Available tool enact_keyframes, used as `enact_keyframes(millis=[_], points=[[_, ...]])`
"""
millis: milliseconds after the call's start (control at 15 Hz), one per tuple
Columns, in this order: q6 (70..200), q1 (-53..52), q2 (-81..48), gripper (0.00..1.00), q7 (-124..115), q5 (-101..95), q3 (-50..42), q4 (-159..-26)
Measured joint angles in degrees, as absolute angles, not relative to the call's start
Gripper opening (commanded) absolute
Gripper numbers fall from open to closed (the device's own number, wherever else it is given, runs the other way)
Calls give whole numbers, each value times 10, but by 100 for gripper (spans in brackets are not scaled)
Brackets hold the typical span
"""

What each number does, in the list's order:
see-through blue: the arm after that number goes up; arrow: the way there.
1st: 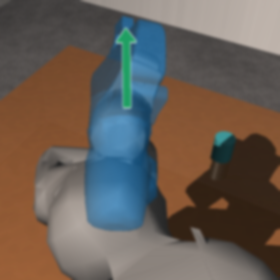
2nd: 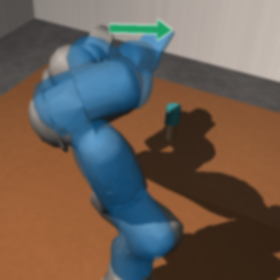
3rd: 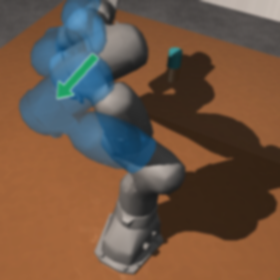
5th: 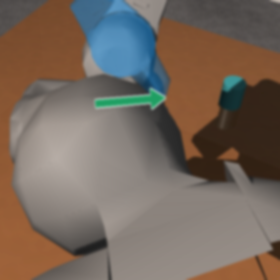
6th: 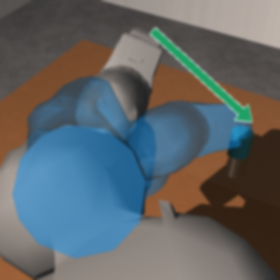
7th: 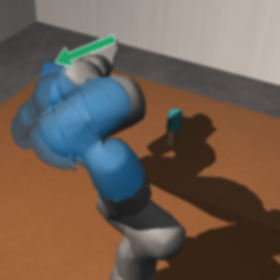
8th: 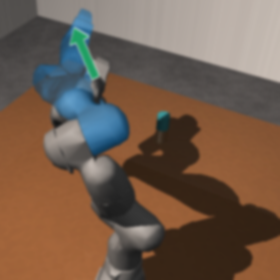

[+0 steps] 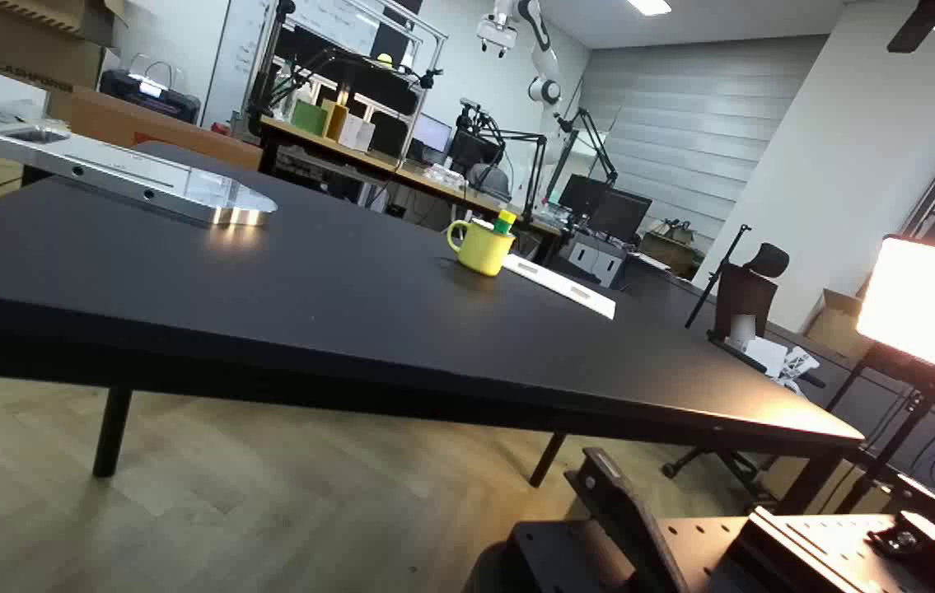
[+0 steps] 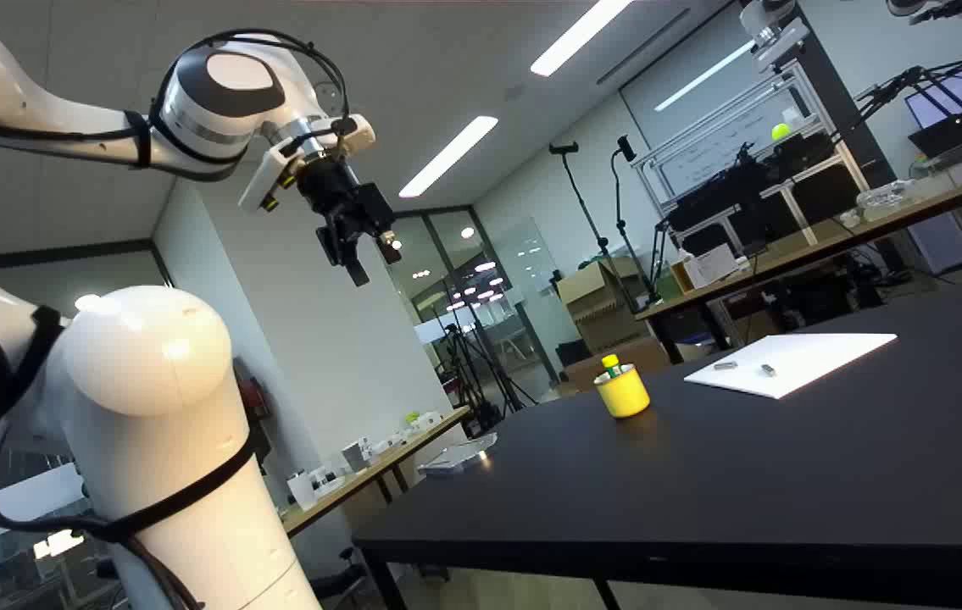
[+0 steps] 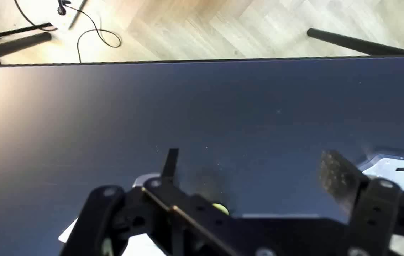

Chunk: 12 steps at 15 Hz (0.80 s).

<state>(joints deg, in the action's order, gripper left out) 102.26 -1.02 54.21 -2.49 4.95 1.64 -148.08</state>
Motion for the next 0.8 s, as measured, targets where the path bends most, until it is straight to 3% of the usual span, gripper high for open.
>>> enact_keyframes(millis=[800], points=[[1037, -8, 530, 100, -18, 43, 14, -1481]])
